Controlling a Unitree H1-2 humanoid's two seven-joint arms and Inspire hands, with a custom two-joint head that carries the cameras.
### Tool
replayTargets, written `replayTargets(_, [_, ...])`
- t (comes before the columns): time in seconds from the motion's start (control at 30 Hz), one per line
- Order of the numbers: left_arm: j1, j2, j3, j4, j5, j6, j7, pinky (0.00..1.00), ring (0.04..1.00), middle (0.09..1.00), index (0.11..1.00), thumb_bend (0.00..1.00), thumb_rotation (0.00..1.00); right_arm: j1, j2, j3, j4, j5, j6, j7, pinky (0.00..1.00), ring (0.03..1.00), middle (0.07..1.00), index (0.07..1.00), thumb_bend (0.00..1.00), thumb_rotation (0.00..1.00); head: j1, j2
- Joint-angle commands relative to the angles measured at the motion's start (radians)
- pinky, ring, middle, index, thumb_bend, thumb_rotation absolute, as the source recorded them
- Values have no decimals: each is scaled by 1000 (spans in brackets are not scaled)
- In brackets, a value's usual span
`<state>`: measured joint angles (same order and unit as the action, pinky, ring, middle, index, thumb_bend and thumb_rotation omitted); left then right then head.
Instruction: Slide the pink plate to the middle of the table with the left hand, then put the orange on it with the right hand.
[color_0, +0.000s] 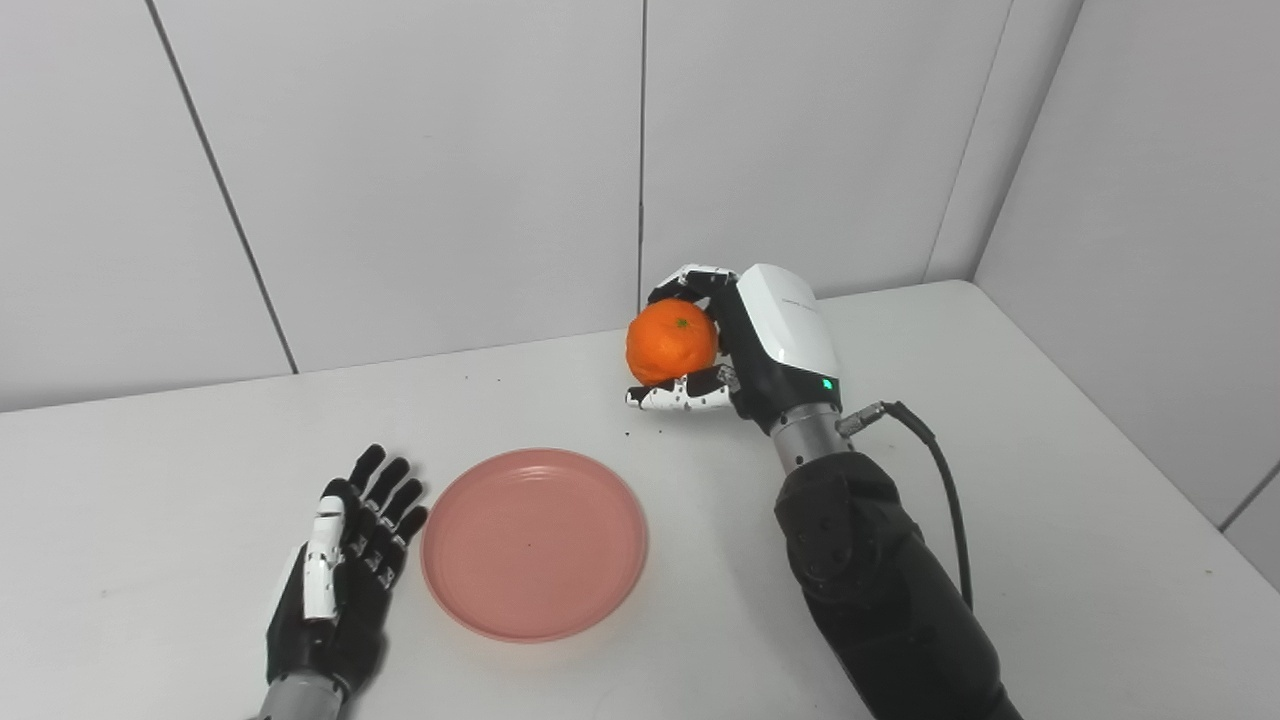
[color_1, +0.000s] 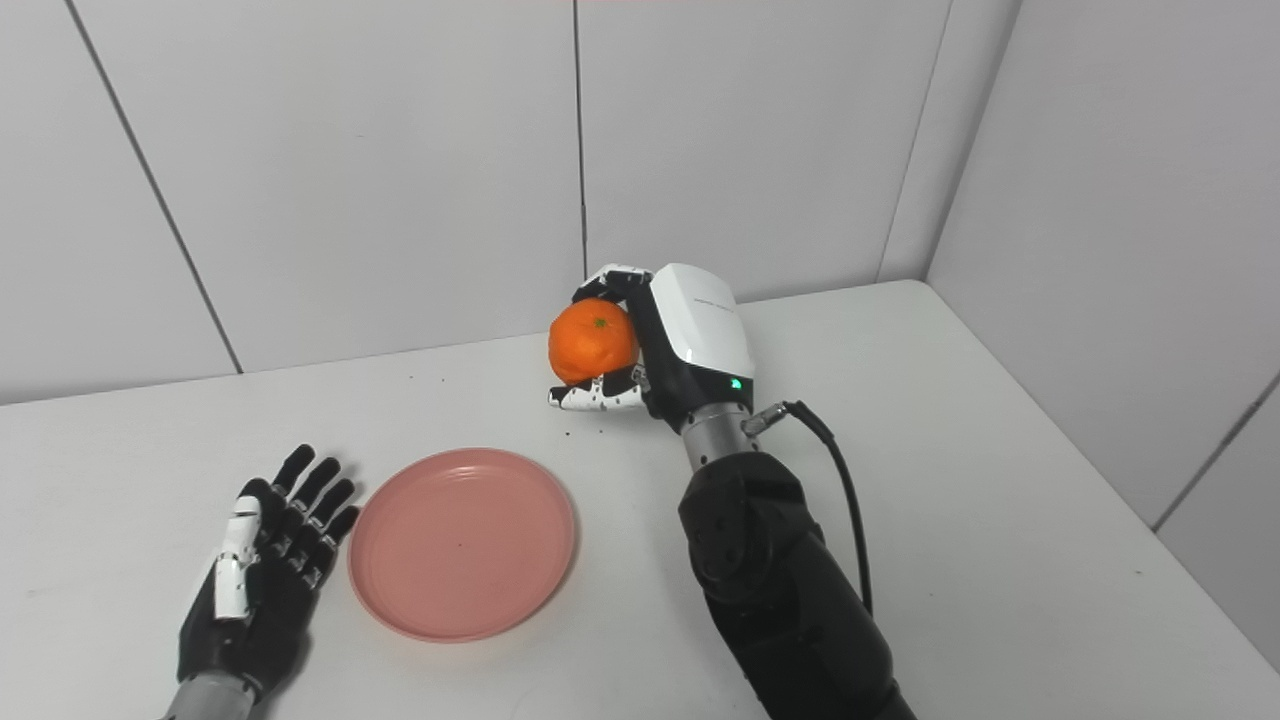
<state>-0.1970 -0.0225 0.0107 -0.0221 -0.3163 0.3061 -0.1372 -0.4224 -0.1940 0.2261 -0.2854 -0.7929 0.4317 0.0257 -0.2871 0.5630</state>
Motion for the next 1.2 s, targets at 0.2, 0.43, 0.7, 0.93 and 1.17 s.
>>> replayTargets(0.2, [11, -34, -29, -9, 49, 0, 23, 924, 926, 932, 918, 390, 1000, -50, 56, 63, 45, -18, -103, -21, 258, 346, 420, 536, 519, 0, 58, 9])
replayTargets(0.43, [8, -56, -41, -10, 81, -2, 48, 914, 914, 922, 908, 387, 1000, -48, 96, 129, 94, -15, -130, -11, 215, 301, 474, 490, 527, 0, 130, 21])
replayTargets(0.7, [4, -79, -52, -5, 116, -5, 72, 896, 900, 905, 900, 388, 1000, -40, 122, 174, 145, -12, -156, -9, 230, 322, 479, 488, 527, 0, 195, 34])
replayTargets(0.93, [2, -97, -58, -3, 149, -11, 99, 891, 900, 903, 893, 389, 1000, -35, 126, 197, 190, -3, -172, -21, 180, 258, 474, 488, 528, 0, 221, 43])
replayTargets(1.17, [-5, -117, -48, 11, 161, -29, 117, 894, 909, 915, 906, 387, 1000, -29, 122, 200, 242, -8, -175, -16, 194, 291, 476, 489, 527, 0, 230, 47])
